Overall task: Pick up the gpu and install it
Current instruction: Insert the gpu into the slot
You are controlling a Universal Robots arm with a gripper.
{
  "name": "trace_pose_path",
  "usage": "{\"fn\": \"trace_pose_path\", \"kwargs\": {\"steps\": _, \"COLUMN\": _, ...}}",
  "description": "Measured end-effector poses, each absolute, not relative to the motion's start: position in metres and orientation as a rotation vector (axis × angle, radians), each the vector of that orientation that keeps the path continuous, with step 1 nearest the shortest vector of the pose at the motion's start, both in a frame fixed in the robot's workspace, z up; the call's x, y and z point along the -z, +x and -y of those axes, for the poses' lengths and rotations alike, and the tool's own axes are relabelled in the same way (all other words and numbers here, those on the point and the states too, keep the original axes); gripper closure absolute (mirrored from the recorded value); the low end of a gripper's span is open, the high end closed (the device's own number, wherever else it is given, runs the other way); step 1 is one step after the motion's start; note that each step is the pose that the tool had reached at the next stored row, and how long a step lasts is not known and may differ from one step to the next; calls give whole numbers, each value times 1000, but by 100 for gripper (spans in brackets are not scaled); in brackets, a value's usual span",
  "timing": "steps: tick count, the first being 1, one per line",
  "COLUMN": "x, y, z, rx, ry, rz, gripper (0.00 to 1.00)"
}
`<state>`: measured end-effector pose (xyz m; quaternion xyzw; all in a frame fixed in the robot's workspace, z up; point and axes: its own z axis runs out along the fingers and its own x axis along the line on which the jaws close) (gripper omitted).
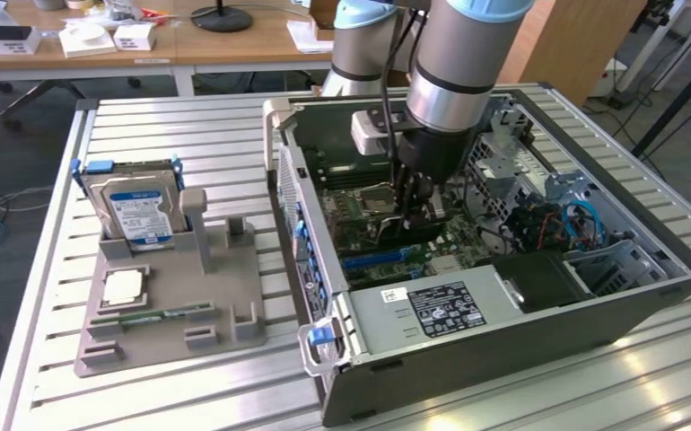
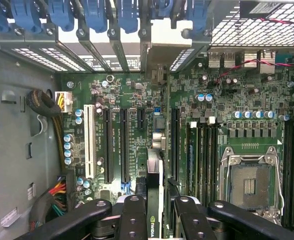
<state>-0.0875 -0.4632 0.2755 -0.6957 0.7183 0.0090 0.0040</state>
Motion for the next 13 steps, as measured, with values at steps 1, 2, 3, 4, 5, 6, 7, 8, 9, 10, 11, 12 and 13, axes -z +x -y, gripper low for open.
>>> {"fn": "trace_pose_path", "kwargs": {"steps": 1, "x": -275, "y": -88, "z": 463, "rx": -28, "ry": -2180, "rz": -2251, "gripper": 74}}
{"fn": "trace_pose_path", "kwargs": {"steps": 2, "x": -275, "y": -88, "z": 463, "rx": -28, "ry": -2180, "rz": -2251, "gripper": 74}}
{"fn": "trace_pose_path", "kwargs": {"steps": 3, "x": -275, "y": -88, "z": 463, "rx": -28, "ry": -2180, "rz": -2251, "gripper": 74}}
{"fn": "trace_pose_path", "kwargs": {"steps": 4, "x": -275, "y": -88, "z": 463, "rx": -28, "ry": -2180, "rz": -2251, "gripper": 74}}
{"fn": "trace_pose_path", "kwargs": {"steps": 5, "x": -275, "y": -88, "z": 463, "rx": -28, "ry": -2180, "rz": -2251, "gripper": 74}}
{"fn": "trace_pose_path", "kwargs": {"steps": 6, "x": -275, "y": -89, "z": 463, "rx": -28, "ry": -2180, "rz": -2251, "gripper": 74}}
{"fn": "trace_pose_path", "kwargs": {"steps": 7, "x": -275, "y": -89, "z": 463, "rx": -28, "ry": -2180, "rz": -2251, "gripper": 74}}
{"fn": "trace_pose_path", "kwargs": {"steps": 8, "x": -275, "y": -90, "z": 463, "rx": -28, "ry": -2180, "rz": -2251, "gripper": 74}}
{"fn": "trace_pose_path", "kwargs": {"steps": 9, "x": -275, "y": -90, "z": 463, "rx": -28, "ry": -2180, "rz": -2251, "gripper": 74}}
{"fn": "trace_pose_path", "kwargs": {"steps": 10, "x": -275, "y": -90, "z": 463, "rx": -28, "ry": -2180, "rz": -2251, "gripper": 74}}
{"fn": "trace_pose_path", "kwargs": {"steps": 11, "x": -275, "y": -91, "z": 463, "rx": -28, "ry": -2180, "rz": -2251, "gripper": 74}}
{"fn": "trace_pose_path", "kwargs": {"steps": 12, "x": -275, "y": -91, "z": 463, "rx": -28, "ry": -2180, "rz": -2251, "gripper": 74}}
{"fn": "trace_pose_path", "kwargs": {"steps": 13, "x": -275, "y": -92, "z": 463, "rx": -28, "ry": -2180, "rz": -2251, "gripper": 74}}
